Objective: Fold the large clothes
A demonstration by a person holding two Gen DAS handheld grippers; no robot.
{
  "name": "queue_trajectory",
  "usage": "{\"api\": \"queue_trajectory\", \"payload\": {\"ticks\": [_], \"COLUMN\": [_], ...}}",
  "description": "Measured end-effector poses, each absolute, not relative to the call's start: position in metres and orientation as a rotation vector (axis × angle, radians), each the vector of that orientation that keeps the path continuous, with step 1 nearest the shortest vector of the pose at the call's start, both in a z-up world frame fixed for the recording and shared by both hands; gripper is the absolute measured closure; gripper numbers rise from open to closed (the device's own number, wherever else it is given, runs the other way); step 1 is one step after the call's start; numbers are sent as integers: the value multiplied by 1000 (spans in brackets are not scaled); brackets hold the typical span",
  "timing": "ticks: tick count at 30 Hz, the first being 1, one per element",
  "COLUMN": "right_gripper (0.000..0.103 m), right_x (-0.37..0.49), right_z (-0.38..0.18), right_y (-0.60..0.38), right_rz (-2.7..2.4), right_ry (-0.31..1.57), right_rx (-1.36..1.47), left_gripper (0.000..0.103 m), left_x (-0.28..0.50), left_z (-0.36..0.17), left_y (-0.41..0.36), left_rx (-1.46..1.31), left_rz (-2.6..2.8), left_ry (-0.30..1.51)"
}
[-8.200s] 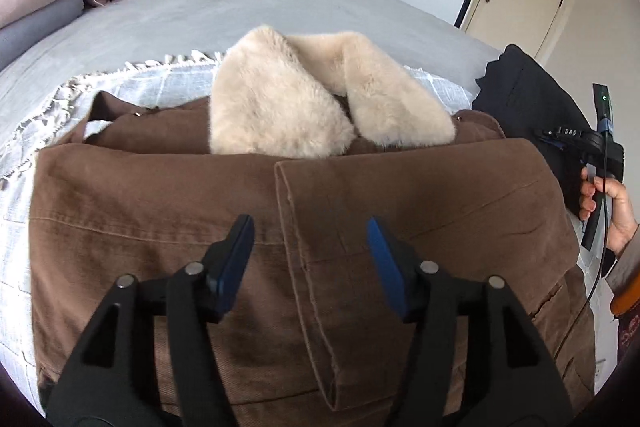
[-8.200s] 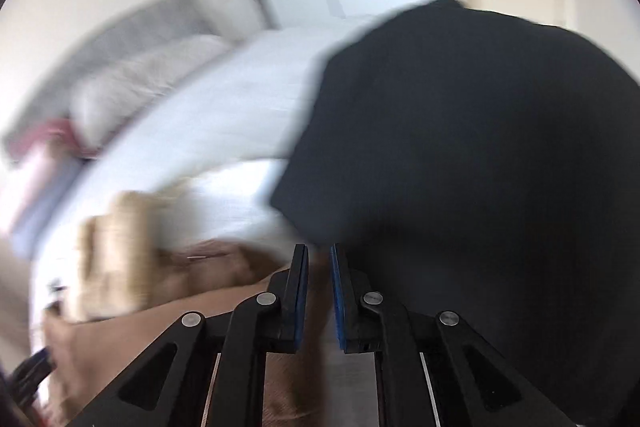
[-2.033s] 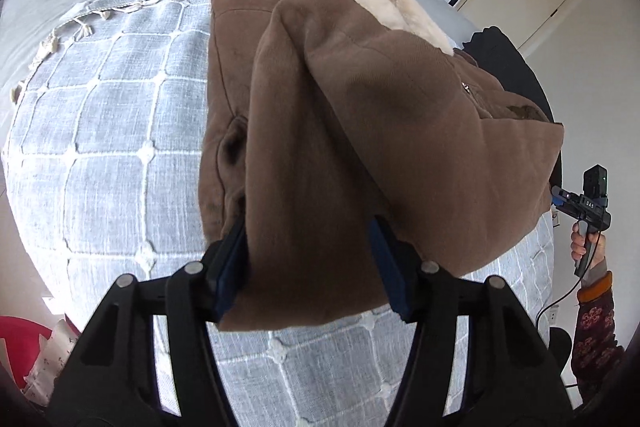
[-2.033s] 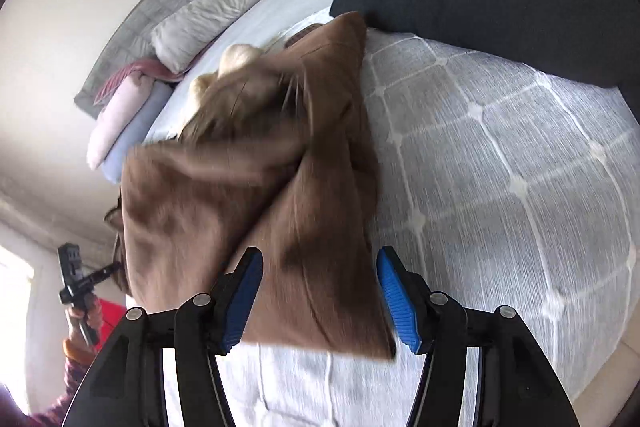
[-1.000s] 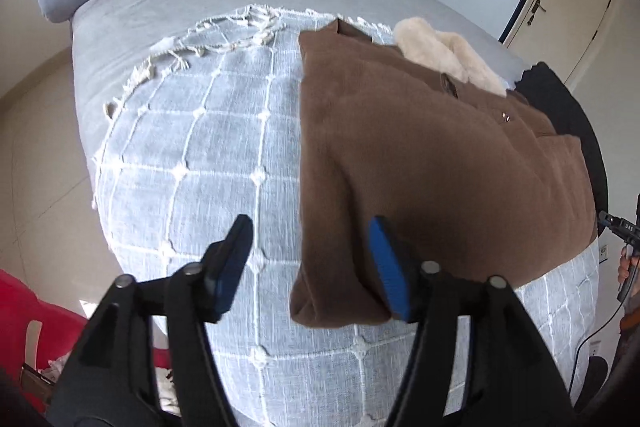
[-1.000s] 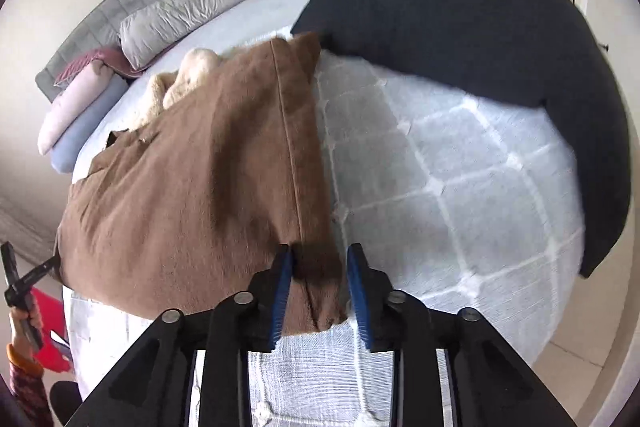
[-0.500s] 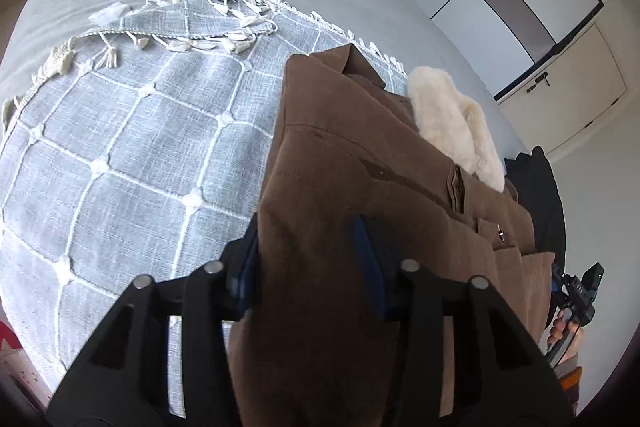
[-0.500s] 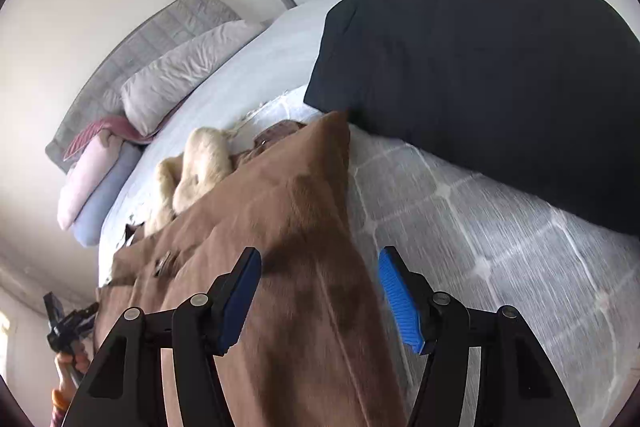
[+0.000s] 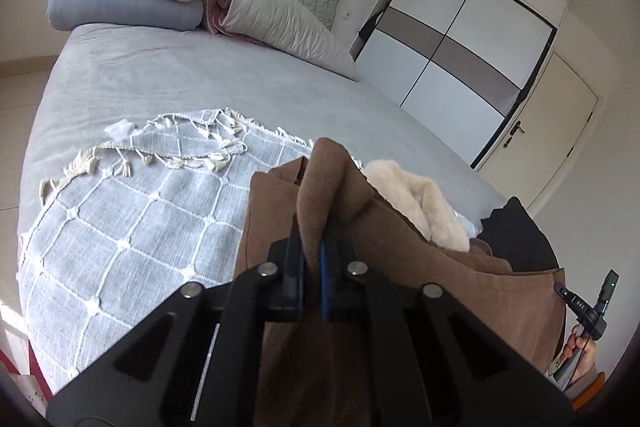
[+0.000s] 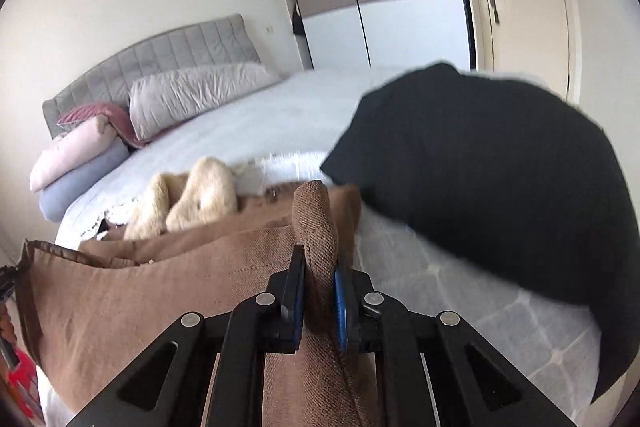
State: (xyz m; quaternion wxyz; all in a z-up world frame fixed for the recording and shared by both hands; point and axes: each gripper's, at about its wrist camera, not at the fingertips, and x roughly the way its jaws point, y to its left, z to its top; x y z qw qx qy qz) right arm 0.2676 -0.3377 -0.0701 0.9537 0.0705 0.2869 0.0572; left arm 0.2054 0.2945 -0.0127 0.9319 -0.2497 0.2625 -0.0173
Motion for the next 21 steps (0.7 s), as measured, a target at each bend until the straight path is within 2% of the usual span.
{"api": "queue_trajectory", "payload": {"ticks": [14,18,21], "right_gripper": [92,92,92], "right_x": [379,426,465], "right_z": [5,2,-22], "right_y": [-293,-282,-269], "right_rz": [15,-42,-91], "right_ry": [414,403,426], "right_rx": [26,0,-59], "left_gripper": [96,96,96], "left_x": [326,378,417], "left_z": [54,54,29], "left_y": [294,292,291], "left_rx": [-451,-417,-382], "left_rz": [48,85,127], "left_ry": [407,398,418]}}
